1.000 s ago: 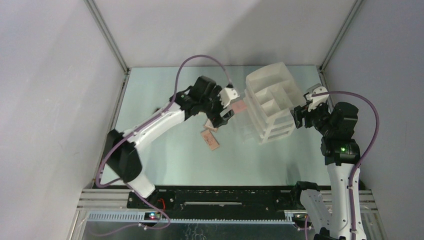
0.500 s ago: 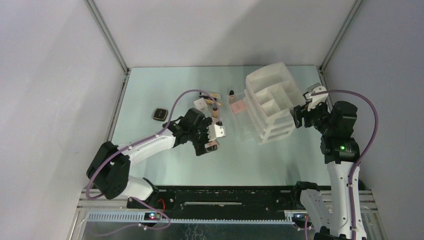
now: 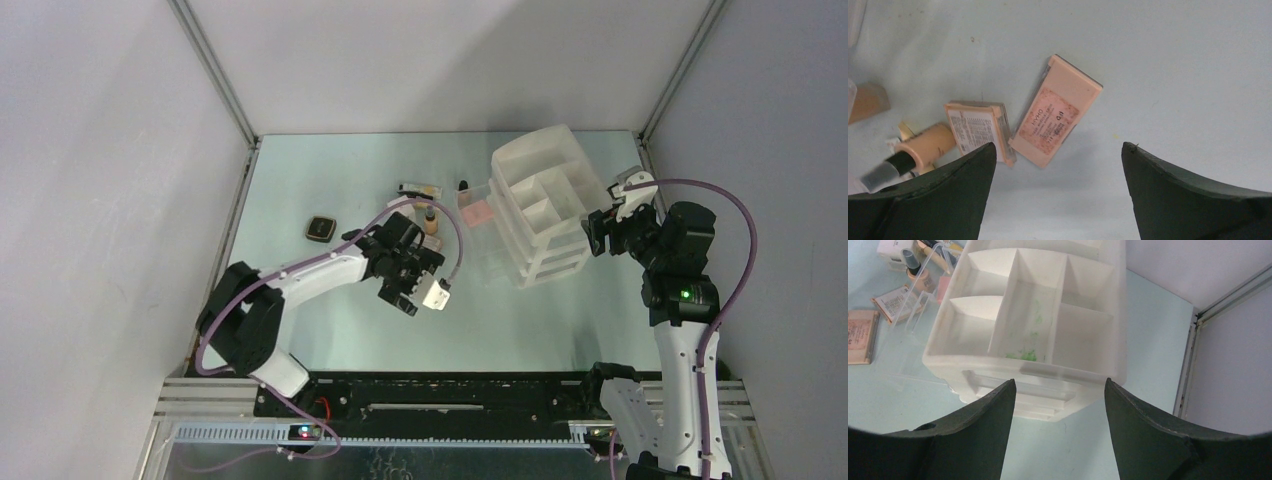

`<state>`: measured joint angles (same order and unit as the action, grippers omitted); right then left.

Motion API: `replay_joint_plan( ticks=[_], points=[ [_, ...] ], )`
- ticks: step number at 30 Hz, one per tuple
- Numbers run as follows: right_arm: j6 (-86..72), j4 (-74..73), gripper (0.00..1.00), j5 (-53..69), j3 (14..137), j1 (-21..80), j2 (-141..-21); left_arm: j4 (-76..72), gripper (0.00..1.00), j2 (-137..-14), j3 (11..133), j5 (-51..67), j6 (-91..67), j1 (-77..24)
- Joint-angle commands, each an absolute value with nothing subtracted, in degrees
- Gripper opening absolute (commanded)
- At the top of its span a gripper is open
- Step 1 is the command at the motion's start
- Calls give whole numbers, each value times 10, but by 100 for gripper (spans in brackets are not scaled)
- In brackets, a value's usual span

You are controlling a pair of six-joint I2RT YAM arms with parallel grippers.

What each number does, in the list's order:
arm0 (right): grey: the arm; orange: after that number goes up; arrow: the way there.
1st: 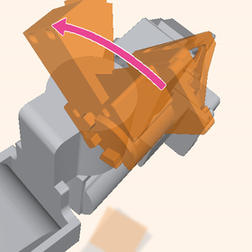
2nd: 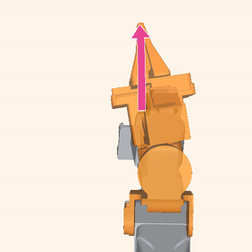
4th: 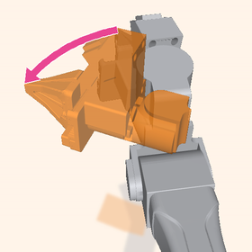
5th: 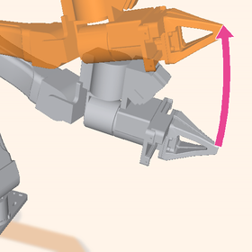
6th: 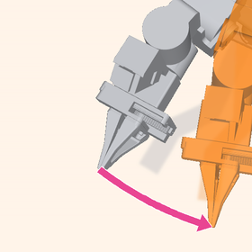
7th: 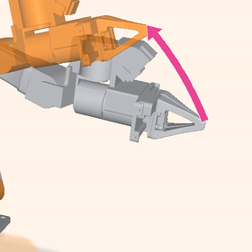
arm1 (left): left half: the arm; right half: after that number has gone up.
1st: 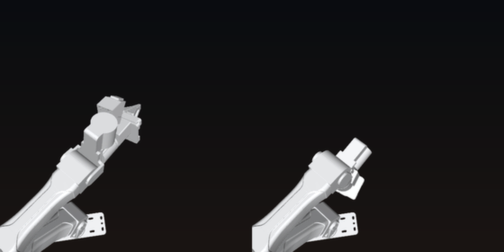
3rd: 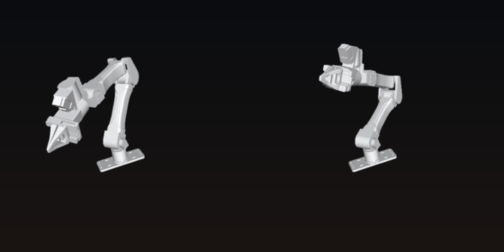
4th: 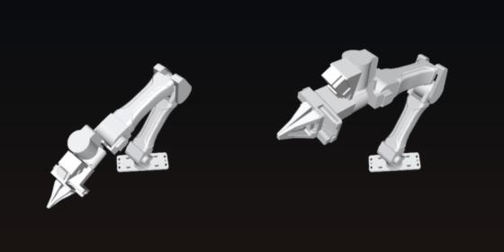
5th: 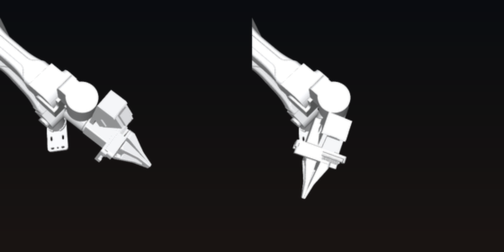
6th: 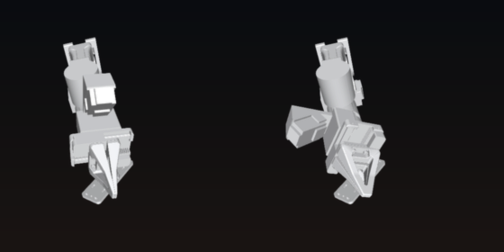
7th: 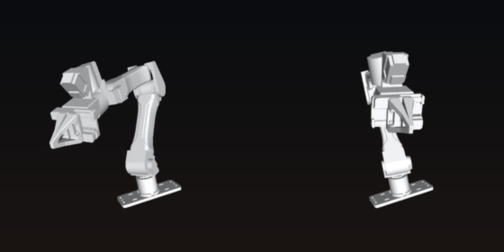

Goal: Organize the makeup
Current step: Pick up the makeup from the center of the board.

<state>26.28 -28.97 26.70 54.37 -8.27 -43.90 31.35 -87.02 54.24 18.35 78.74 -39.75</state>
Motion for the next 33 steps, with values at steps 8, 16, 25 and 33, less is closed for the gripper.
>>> replay_joint_plan(
  ticks=[8,16,25,33],
  points=[
    [270,-286,74,271,544,-82,-441,520,93,-1000,705,125,996,-415],
    [272,-287,74,264,544,-75,-445,557,90,-1060,764,96,1019,-428],
    [273,-287,74,264,544,-73,-446,588,88,-1113,813,64,1028,-434],
    [273,-287,74,264,544,-73,-445,609,84,-1150,857,34,1030,-434]
  ],
)
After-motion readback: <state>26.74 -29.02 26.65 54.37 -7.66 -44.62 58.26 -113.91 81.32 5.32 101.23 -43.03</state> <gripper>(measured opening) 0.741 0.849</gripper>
